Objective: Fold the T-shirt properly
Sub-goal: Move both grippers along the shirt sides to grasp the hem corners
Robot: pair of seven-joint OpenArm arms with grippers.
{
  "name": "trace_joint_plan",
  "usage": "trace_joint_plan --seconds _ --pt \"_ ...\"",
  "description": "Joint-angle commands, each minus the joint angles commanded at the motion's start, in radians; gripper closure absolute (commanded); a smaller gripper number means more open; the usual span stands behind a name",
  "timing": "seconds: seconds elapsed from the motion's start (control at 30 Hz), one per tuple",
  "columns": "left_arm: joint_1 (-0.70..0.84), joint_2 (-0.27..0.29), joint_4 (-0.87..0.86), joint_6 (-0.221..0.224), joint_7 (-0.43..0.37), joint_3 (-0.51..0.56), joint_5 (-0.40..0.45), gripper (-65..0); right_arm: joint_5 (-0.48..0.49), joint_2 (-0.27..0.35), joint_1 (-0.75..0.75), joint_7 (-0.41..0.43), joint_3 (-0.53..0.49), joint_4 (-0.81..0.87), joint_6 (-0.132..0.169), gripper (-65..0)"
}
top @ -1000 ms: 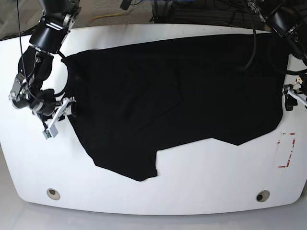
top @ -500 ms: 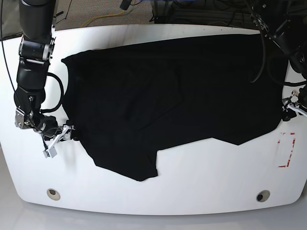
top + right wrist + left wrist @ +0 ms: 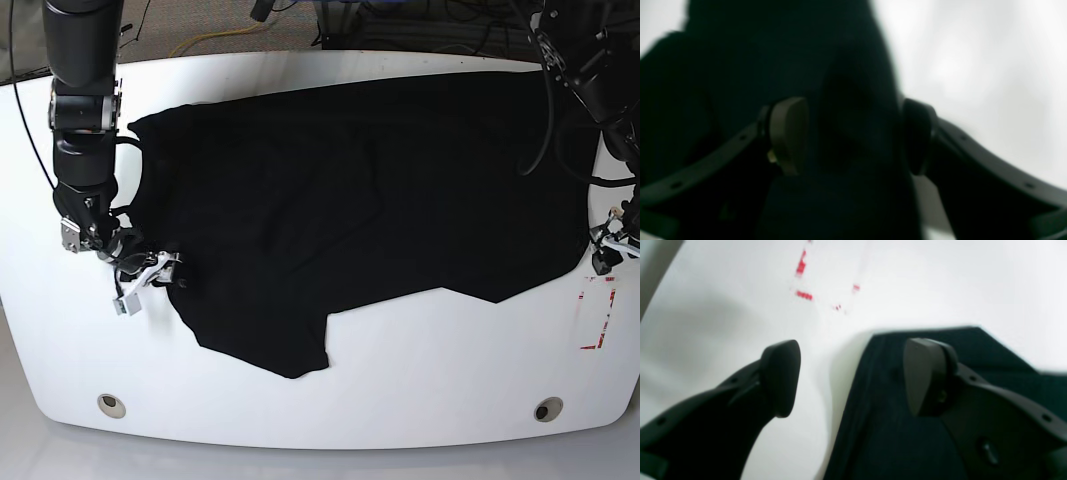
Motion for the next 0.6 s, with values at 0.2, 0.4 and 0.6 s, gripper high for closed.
trace_joint_plan --seconds 0.2,0.4,0.6 --pt "-0.066 -0.048 -0.212 0.06 -0.081 0.037 0.0 -45.4 0.0 -0.018 -0.005 0.0 0.0 0.0 0.0 -41.5" --pt "-0.149 -0.077 -0.397 -0.009 -0.109 0.147 -0.006 -45.4 0.0 -0.018 -0.006 0.0 0.0 0.0 0.0 -41.5" --pt "-0.193 -0.071 -0.473 -0.081 -0.109 0.213 -0.005 -45.4 0.003 -0.018 -0.006 0.0 0.0 0.0 0.0 -41.5"
